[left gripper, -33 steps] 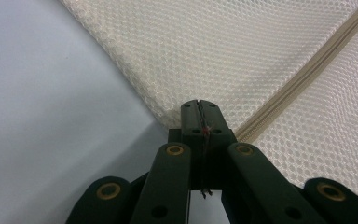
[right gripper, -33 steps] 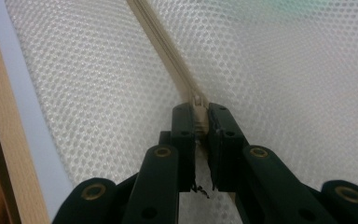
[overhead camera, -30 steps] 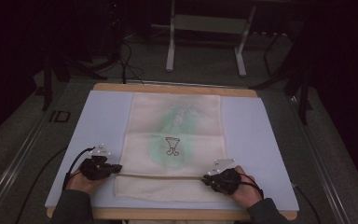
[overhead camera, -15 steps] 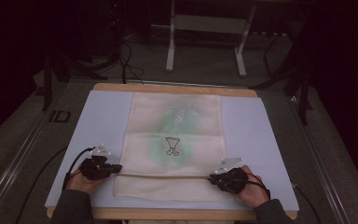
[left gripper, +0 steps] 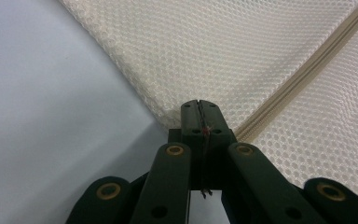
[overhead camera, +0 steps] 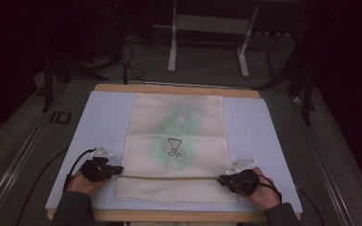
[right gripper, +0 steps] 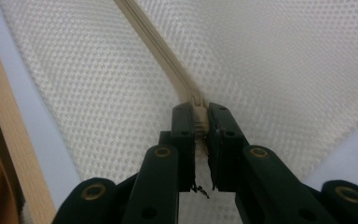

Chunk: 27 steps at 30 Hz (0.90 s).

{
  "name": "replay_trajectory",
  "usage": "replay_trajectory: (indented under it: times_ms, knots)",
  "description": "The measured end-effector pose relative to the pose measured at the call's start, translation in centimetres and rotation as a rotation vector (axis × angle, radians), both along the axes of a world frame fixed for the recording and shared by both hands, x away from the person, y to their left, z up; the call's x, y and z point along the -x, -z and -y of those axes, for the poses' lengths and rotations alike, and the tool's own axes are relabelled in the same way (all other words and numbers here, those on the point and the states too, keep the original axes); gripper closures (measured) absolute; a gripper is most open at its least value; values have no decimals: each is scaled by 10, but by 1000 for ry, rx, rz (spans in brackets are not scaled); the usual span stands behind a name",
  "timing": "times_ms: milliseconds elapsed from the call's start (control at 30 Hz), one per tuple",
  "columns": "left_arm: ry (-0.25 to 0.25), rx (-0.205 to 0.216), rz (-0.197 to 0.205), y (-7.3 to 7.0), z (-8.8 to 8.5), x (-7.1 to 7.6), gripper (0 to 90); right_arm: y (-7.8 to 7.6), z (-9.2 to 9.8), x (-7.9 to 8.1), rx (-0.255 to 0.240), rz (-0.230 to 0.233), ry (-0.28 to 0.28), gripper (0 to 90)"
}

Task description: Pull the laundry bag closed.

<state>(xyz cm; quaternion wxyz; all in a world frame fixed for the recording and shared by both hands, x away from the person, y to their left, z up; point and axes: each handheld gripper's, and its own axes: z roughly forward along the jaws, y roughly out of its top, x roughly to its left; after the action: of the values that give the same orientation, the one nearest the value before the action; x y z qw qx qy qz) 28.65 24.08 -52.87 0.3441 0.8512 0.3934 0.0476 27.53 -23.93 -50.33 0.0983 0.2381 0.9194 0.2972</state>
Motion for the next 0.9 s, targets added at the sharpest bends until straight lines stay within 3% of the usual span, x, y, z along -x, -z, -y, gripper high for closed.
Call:
replay_trajectory:
  times_ms: [567, 600, 667, 700, 733, 900]
  knots:
    - [0, 0, -2, 0, 0, 0, 897, -6, 15, -2, -31, -35, -17, 824]
    - [-1, 1, -2, 0, 0, 0, 897, -7, 16, -2, 21, -18, 3, 824]
    - [0, 0, -5, 0, 0, 0, 897, -7, 19, -2, 28, -22, 7, 823]
    - [2, 1, -5, 0, 0, -1, 897, -7, 35, -2, -32, -47, 27, 823]
    - [3, 0, -4, 0, 0, -1, 897, -6, 38, -1, -51, -56, 22, 823]
    - [-2, 1, -3, 0, 0, 0, 897, -3, 36, -1, -23, -60, 15, 823]
